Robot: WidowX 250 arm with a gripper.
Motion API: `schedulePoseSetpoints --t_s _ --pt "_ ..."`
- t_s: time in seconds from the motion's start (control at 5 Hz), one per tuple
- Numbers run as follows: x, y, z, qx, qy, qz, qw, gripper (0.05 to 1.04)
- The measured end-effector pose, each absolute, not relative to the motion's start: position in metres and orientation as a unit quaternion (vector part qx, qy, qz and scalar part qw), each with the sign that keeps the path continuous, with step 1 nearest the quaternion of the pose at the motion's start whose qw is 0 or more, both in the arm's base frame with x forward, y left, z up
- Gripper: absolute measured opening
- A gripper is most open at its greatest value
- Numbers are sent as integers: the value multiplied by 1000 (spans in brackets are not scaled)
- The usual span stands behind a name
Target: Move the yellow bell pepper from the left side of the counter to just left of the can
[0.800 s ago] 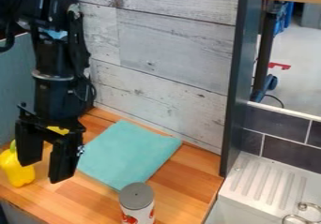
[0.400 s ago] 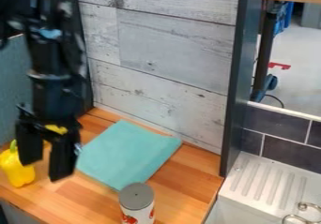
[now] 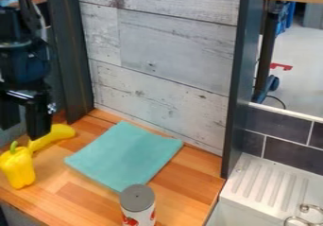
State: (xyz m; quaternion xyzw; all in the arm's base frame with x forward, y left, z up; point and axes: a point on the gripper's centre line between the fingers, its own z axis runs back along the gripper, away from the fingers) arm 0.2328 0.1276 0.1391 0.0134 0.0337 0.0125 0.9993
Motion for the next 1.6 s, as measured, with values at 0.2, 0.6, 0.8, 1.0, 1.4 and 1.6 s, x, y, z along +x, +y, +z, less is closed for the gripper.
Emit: schedulePoseSetpoints --t_s 0.2,0.6,0.8,1.0,1.4,1.6 --pt "246 151 137 41 29 29 998 1001" --pt "251 191 119 57 56 60 995 1001" --pt "255 196 105 54 65 59 995 1001" --pt "257 198 97 55 67 60 994 1001" --pt "262 199 70 35 90 48 994 1001" --pt "260 203 62 27 100 52 993 1001"
